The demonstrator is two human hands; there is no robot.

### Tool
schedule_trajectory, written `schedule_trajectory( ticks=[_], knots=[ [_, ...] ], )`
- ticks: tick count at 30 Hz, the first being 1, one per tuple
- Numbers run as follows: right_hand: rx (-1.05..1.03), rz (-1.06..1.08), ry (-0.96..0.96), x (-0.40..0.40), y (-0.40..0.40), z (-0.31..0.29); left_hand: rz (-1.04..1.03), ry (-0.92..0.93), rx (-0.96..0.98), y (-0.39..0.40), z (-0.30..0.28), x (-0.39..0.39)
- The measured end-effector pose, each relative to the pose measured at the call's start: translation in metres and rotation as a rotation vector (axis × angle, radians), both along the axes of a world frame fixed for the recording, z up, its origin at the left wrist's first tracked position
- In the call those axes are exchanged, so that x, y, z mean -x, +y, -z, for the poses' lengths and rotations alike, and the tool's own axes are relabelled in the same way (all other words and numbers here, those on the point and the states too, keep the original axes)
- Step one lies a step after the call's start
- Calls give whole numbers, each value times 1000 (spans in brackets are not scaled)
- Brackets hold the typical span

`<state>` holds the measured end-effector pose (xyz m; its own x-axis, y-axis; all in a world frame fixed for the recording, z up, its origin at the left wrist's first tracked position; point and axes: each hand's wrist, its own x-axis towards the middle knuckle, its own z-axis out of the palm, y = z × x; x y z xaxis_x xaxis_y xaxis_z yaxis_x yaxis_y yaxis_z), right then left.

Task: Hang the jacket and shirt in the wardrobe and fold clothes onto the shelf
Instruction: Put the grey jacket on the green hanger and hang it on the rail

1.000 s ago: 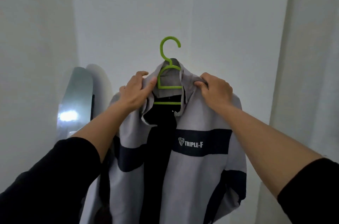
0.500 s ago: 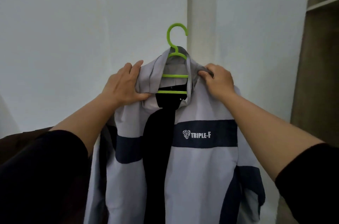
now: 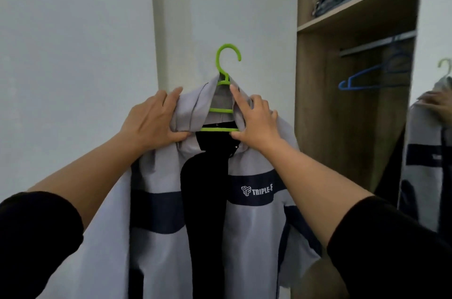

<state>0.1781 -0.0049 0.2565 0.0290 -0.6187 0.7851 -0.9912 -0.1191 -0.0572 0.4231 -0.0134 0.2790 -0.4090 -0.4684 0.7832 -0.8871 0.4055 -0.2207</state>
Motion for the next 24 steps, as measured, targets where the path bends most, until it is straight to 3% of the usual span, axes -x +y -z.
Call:
schedule_trajectory(
  ticks=[6, 13, 19, 24],
  knots=[
    [-22, -5, -39, 58, -23, 1, 51, -250, -51, -28, -10, 39],
    [-35, 88, -43, 109, -43, -17, 159, -107, 23, -71, -24, 102],
    [-42, 140, -246, 151, -65, -35, 72, -85, -41, -126, -34, 155],
    [22, 240, -365, 190, -88, -41, 156, -69, -50, -183, -46, 208]
  ],
)
